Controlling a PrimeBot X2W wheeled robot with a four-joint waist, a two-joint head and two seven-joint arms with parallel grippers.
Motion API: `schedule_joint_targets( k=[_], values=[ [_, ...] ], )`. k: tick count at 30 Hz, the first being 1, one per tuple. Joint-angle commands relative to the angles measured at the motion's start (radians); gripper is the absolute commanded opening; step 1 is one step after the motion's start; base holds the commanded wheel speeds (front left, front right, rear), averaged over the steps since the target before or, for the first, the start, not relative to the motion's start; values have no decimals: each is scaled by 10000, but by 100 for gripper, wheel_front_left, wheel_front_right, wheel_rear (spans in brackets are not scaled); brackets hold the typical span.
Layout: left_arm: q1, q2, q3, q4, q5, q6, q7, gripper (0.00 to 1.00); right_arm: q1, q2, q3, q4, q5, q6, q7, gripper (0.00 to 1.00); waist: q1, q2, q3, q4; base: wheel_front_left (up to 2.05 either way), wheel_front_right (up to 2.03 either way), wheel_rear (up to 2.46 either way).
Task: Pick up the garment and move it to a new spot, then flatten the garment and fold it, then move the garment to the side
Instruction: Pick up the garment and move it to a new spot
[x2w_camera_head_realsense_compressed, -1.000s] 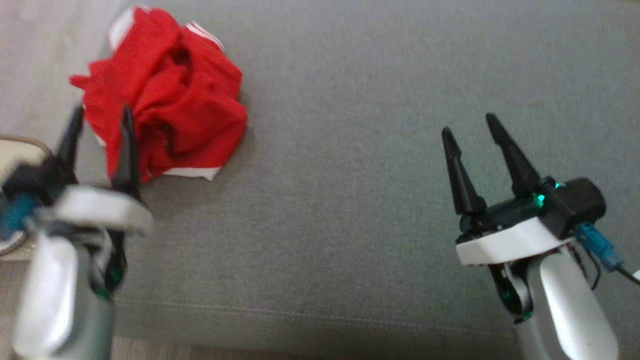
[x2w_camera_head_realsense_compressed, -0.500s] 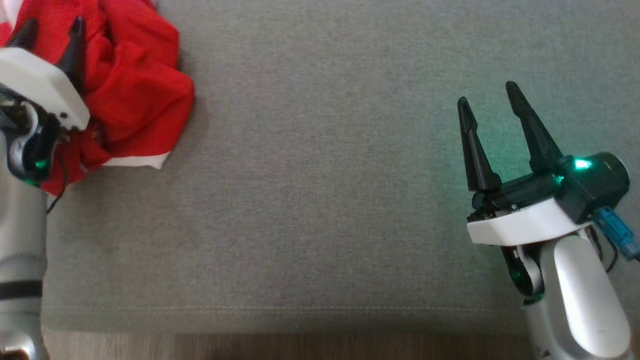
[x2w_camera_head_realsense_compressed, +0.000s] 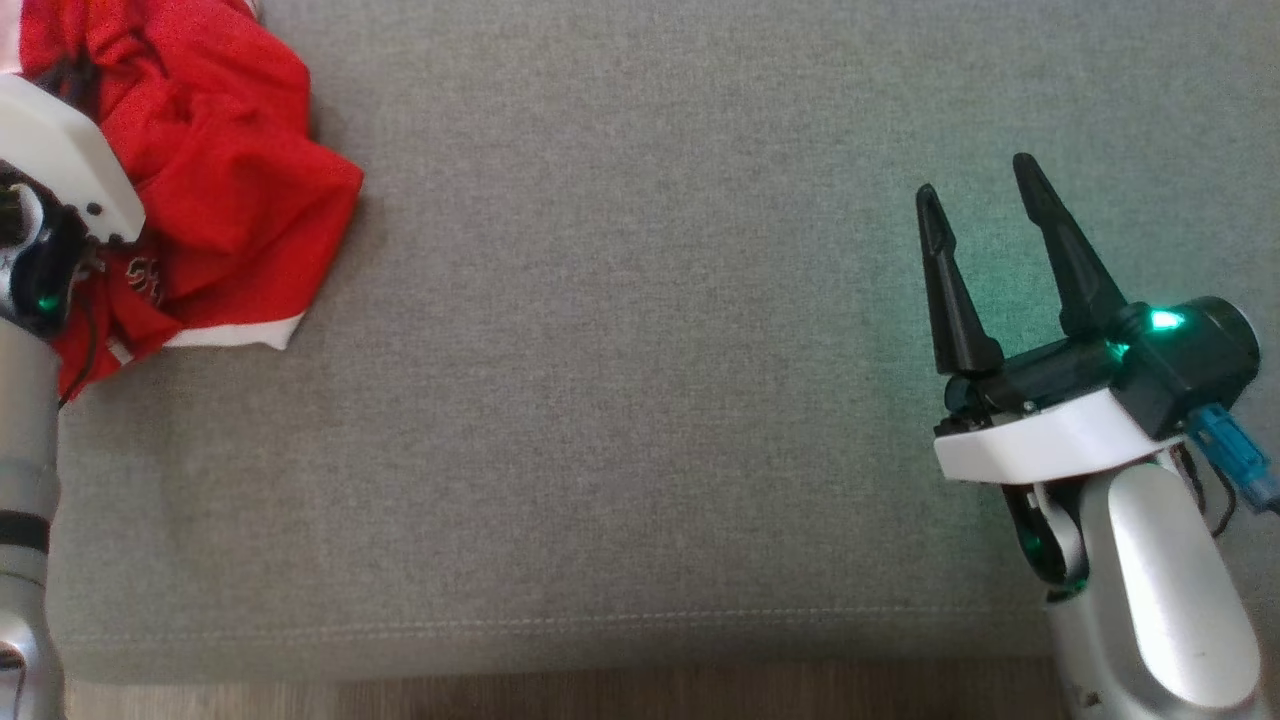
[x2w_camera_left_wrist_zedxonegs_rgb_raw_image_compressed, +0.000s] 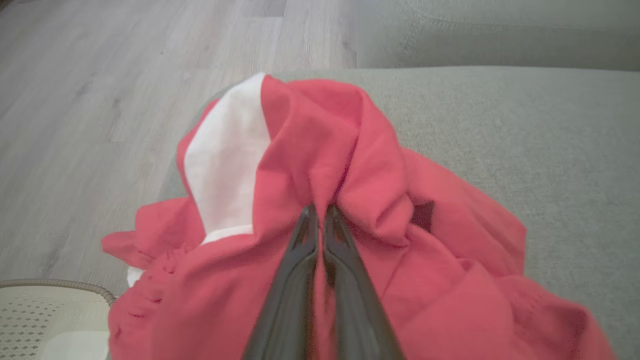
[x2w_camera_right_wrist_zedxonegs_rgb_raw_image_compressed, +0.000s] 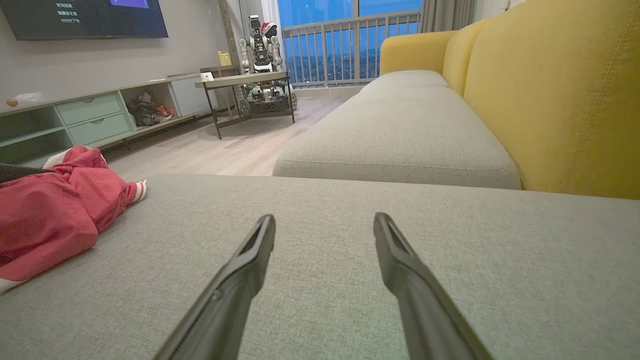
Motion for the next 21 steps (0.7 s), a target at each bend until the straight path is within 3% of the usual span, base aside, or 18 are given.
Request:
schedule_joint_targets(
  k=[1, 13, 16, 21],
  values=[
    [-481, 704, 281, -219, -18, 16, -313, 0, -100, 24, 229, -249, 60, -2, -73, 100, -1, 0, -128, 48, 0, 0, 0],
    [-297, 537, 891, -898, -289, 397, -3455, 0, 235, 24, 395, 392, 470, -2, -132, 100, -1, 0, -1792, 366, 0, 0, 0],
    [-57, 474, 1076, -1734, -422, 540, -3926, 0, 393, 24, 482, 558, 656, -2, -140, 100, -1, 0, -2345, 364, 0, 0, 0],
    [448, 282, 1022, -3180, -563, 616, -3841, 0, 504, 24, 490, 586, 847, -2, -144, 100, -1, 0, -2855, 185, 0, 0, 0]
  ],
)
